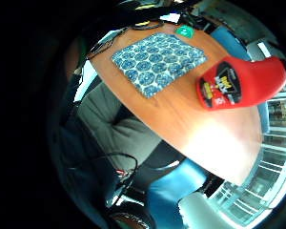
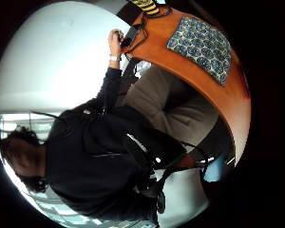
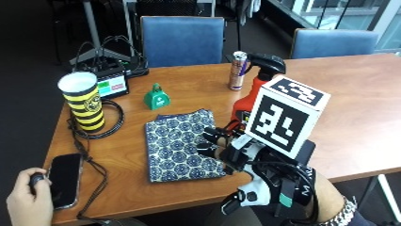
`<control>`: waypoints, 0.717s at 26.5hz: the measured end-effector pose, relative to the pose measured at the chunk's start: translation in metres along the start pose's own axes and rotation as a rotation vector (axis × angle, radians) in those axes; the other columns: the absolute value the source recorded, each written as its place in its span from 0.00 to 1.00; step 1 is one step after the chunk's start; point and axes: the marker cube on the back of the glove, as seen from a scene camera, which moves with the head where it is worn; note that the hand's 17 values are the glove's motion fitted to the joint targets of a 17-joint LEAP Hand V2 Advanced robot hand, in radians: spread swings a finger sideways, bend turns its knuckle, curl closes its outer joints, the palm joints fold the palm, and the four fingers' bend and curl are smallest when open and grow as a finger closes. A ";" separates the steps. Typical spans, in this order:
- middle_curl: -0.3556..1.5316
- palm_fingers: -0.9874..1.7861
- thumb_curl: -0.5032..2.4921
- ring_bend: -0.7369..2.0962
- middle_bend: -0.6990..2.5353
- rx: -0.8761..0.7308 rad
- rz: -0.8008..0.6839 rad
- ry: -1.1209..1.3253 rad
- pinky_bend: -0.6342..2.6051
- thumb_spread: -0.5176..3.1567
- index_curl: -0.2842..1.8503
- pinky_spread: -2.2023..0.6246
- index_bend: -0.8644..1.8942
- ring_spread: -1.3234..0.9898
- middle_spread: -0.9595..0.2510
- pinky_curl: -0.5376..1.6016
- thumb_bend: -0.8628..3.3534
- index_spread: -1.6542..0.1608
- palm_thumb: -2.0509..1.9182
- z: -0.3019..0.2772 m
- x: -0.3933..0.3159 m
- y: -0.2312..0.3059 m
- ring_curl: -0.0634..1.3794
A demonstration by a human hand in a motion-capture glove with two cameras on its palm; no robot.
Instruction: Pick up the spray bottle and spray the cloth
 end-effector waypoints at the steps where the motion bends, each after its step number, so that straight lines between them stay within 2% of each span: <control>1: 0.21 0.47 0.19 0.34 0.27 0.000 -0.002 0.000 0.30 0.25 0.17 0.81 0.42 0.55 0.76 0.29 0.24 0.79 0.59 0.000 0.000 0.000 0.07; 8: 0.24 0.47 0.21 0.34 0.27 -0.008 -0.010 0.002 0.30 0.33 0.22 0.84 0.42 0.54 0.74 0.33 0.24 0.72 0.60 0.000 -0.003 -0.004 0.12; 13: 0.26 0.47 0.22 0.34 0.27 -0.011 0.000 -0.004 0.30 0.36 0.23 0.85 0.42 0.53 0.73 0.34 0.23 0.70 0.61 0.007 -0.003 -0.008 0.13; 17: 0.27 0.47 0.22 0.34 0.27 0.025 -0.033 -0.024 0.30 0.38 0.25 0.85 0.42 0.53 0.73 0.35 0.22 0.69 0.62 0.011 -0.019 -0.036 0.15; 19: 0.27 0.47 0.23 0.35 0.27 0.045 0.000 0.003 0.30 0.39 0.25 0.85 0.41 0.53 0.73 0.35 0.22 0.69 0.62 0.004 -0.005 -0.026 0.15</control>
